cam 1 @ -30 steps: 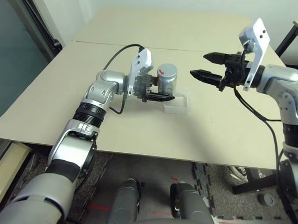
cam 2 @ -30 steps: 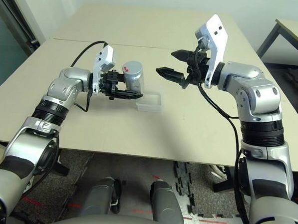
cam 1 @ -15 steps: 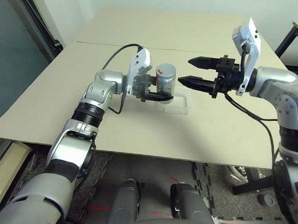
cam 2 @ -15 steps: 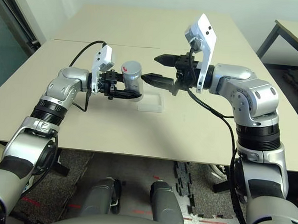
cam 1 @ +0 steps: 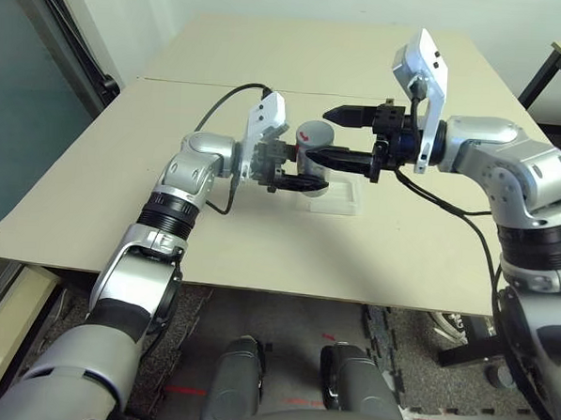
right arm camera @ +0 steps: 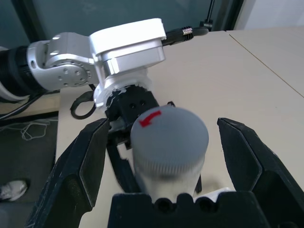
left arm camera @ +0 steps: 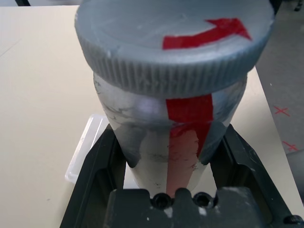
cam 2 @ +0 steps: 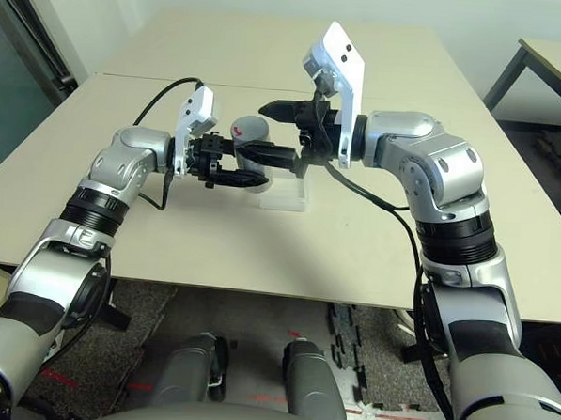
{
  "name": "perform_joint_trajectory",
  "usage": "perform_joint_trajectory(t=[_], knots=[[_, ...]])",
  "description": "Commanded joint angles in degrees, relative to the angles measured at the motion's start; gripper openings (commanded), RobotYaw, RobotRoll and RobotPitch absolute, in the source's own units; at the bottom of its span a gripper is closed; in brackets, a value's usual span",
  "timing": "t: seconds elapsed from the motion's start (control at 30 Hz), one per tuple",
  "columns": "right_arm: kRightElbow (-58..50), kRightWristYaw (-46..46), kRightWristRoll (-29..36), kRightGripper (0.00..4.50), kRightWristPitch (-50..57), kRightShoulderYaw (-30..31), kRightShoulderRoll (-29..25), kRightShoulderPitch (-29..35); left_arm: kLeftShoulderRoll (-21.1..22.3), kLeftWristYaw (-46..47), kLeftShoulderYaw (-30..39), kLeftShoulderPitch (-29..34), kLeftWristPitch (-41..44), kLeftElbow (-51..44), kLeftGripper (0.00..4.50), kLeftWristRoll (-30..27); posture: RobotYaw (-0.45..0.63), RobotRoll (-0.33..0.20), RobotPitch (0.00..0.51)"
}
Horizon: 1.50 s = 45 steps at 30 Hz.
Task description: Pour the medicine from the bottle into the box.
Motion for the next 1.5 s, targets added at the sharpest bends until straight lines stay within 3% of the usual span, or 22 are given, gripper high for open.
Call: perform_joint_trajectory(t=[0.03,0.27,0.37,0.47,0.5,1.5], knots=[[1.66,0.04,-1.69,4.5,-1.39,0.88,0.56,-1.1,-0.11,-0.52,-0.82,-0.7,-0.32,0.33,2.68,0.89,-0.04,0.0,0.065],[2.33,0.36,-2.84,4.5,-1.7,0.97,1.7,-1.25,-0.26,-0.54,-1.12,-0.47,-0.19,-0.17,2.68,0.73,-0.03,0.0,0.071],[1.84,0.51,-2.61,3.87,-1.29,0.69,2.08,-1.0,-0.29,-0.56,-1.06,-0.53,-0.27,0.13,2.68,0.72,-0.03,0.0,0.072],[1.23,0.76,-2.43,2.76,-1.01,0.65,2.09,-0.77,-0.27,-0.56,-0.99,-0.54,-0.3,0.29,2.68,0.74,-0.03,0.0,0.071],[0.99,0.89,-2.33,2.57,-0.9,0.65,2.06,-0.69,-0.27,-0.55,-0.98,-0.53,-0.31,0.31,2.68,0.74,-0.03,0.0,0.071],[2.8,-4.05,1.54,2.57,7.06,-5.67,2.42,-7.59,-1.32,-0.55,-1.05,-0.25,-0.79,1.36,2.68,1.17,-0.05,0.0,0.076]])
